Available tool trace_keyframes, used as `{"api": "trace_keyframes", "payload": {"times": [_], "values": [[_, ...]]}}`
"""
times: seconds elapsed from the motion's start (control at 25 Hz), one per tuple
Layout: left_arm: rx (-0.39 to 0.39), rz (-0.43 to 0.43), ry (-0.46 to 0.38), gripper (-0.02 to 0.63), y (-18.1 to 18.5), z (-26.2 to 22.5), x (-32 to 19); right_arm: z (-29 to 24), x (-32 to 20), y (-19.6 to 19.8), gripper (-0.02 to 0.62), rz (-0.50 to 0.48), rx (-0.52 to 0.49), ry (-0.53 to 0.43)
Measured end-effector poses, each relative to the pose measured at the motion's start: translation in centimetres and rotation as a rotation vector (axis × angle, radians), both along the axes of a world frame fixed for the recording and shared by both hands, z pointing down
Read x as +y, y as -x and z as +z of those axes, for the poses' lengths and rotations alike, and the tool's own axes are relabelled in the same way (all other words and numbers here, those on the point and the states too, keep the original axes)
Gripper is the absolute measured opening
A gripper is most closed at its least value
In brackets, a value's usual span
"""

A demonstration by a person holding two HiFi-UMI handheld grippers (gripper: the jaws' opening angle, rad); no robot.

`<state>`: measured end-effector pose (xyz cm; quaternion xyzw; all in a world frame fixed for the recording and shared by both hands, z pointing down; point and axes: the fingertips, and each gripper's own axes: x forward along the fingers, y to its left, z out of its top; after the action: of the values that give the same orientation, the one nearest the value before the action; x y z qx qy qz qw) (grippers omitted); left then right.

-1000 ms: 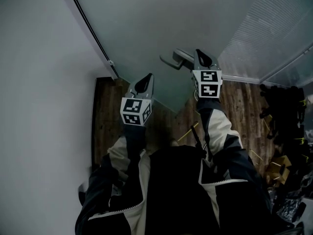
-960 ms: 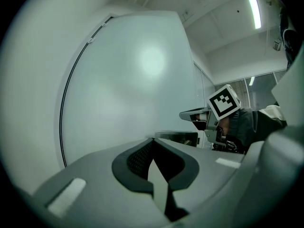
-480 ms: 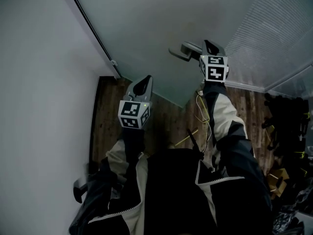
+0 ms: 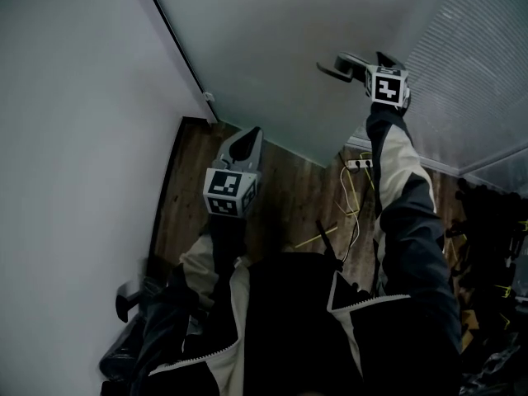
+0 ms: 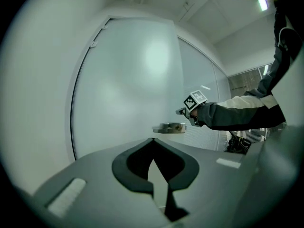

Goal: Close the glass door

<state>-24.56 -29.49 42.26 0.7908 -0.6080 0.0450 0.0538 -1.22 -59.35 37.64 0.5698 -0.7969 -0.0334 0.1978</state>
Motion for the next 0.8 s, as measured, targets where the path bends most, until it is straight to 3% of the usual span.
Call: {"api": "trace_keyframes", "payload": {"times": [0.4, 0.56, 0.8], "values": [[0.008, 0.000, -0.005, 0.005, -1.1, -0.4, -0.7, -1.8, 4.3, 0.3, 0.005, -0.050, -0.074, -0.073], [0.015, 0.019, -0.031, 0.005, -2.5, -1.6, -1.8, -1.9, 10.7, 0.9, 0.005, -0.105, -0.165, -0.115], [0.032, 0.040, -0.072, 0.005, -4.7, -2.8, -2.9, 1.2, 21.2, 3.5, 0.005, -0.214, -0.255, -0.098]]}}
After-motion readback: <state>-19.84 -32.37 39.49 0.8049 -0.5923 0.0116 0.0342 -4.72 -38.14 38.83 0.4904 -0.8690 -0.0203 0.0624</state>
